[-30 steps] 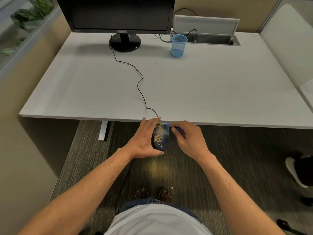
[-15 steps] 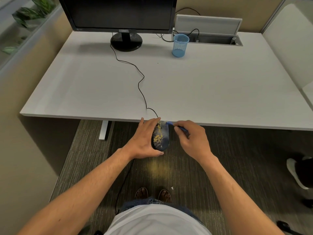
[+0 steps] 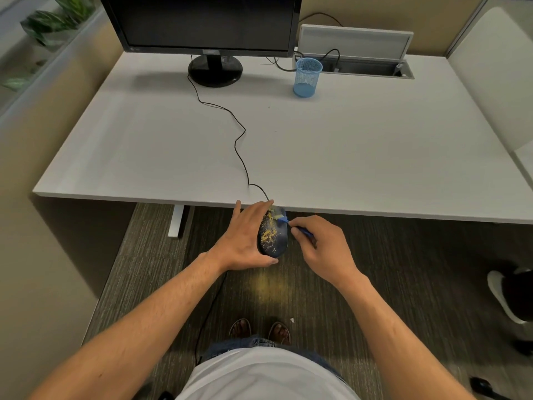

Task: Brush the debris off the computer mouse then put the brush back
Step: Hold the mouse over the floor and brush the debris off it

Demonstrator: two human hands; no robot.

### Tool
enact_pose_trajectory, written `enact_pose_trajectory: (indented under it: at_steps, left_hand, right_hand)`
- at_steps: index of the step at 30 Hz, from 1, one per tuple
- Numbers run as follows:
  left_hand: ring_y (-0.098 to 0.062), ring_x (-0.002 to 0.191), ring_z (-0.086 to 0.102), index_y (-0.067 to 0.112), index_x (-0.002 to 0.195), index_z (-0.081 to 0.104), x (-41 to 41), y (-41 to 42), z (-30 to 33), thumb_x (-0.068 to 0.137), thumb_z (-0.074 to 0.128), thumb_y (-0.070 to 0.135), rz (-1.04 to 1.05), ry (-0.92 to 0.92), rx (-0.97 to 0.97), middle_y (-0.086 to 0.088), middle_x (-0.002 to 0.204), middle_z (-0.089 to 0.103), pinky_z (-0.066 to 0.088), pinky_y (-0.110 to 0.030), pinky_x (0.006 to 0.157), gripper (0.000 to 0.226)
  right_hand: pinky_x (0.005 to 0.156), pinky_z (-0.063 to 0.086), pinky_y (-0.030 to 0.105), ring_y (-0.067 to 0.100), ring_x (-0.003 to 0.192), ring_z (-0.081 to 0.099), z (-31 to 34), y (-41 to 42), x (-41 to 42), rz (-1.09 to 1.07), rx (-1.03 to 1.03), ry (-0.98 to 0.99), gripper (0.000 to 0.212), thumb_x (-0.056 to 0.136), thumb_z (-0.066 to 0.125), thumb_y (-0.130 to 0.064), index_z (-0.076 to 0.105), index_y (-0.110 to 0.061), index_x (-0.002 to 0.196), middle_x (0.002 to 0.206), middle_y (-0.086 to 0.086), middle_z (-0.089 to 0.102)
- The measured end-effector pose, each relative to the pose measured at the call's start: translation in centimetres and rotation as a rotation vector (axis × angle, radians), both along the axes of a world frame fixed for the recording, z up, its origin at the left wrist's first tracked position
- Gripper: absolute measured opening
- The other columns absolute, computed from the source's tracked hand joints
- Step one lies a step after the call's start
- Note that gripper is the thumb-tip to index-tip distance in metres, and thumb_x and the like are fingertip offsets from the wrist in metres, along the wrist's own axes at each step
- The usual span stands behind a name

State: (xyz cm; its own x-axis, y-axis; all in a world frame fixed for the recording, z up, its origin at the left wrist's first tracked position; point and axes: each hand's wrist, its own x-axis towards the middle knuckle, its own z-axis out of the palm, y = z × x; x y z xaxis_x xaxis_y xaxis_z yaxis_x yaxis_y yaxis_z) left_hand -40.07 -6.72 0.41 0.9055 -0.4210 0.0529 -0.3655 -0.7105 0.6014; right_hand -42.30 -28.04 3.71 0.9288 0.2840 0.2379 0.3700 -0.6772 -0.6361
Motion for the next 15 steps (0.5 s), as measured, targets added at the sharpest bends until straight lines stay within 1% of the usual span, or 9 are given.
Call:
enact_pose_trajectory:
  at_steps: [3,6,8,10,12,15]
  left_hand:
    - [-0.019,0.146,0.023,0.015,0.155,0.014,0.1,0.0,-0.2,0.064,0.086,0.052,0.001,-0.004,0.001,-0.005,0.157,0.028,-0.011,-0.044,0.122,0.122]
    - [-0.019,0.146,0.022,0.017,0.155,0.013,0.1,-0.2,-0.3,0.063,0.085,0.054,-0.008,-0.001,-0.002,-0.004,0.157,0.028,-0.01,-0.043,0.122,0.122]
    - [-0.018,0.146,0.022,0.019,0.154,0.013,0.2,-0.4,-0.4,0.063,0.084,0.056,-0.019,0.0,0.0,-0.004,0.156,0.028,-0.01,-0.043,0.122,0.121]
    - [-0.018,0.145,0.023,0.02,0.154,0.013,0.3,-0.5,-0.5,0.062,0.084,0.056,-0.024,-0.002,-0.002,-0.003,0.155,0.029,-0.009,-0.043,0.122,0.121]
    - [-0.018,0.144,0.025,0.02,0.154,0.014,0.4,-0.5,-0.5,0.062,0.084,0.056,-0.024,-0.004,-0.006,-0.003,0.154,0.03,-0.007,-0.043,0.122,0.121]
    - [-0.02,0.144,0.026,0.018,0.154,0.015,0.6,-0.4,-0.6,0.061,0.083,0.057,-0.019,-0.006,-0.006,-0.003,0.153,0.03,-0.005,-0.042,0.122,0.122]
  right_hand:
    - [0.078,0.048,0.016,0.008,0.091,0.064,-0.1,-0.4,-0.1,-0.015,0.031,-0.019,0.018,0.094,0.066,-0.012,0.073,-0.011,0.11,0.1,0.001,0.074]
    - [0.079,0.042,0.01,0.002,0.089,0.06,-0.1,-0.4,0.7,-0.078,0.053,-0.02,0.017,0.095,0.067,-0.011,0.074,-0.011,0.111,0.1,0.001,0.074]
    - [0.081,0.04,0.006,0.005,0.092,0.061,0.0,-0.1,1.5,-0.096,0.065,-0.005,0.018,0.097,0.066,-0.011,0.073,-0.01,0.113,0.103,0.002,0.074]
    - [0.082,0.039,0.007,0.011,0.096,0.064,0.0,0.2,2.2,-0.084,0.037,0.013,0.018,0.098,0.065,-0.013,0.073,-0.01,0.114,0.105,0.003,0.075]
    - [0.082,0.041,0.013,0.017,0.097,0.066,-0.1,0.3,2.3,-0.064,0.004,0.016,0.019,0.098,0.065,-0.012,0.073,-0.01,0.115,0.105,0.004,0.075]
    - [0.081,0.045,0.016,0.017,0.095,0.066,-0.2,0.2,1.4,-0.043,0.008,0.011,0.018,0.097,0.065,-0.011,0.072,-0.01,0.114,0.103,0.003,0.074]
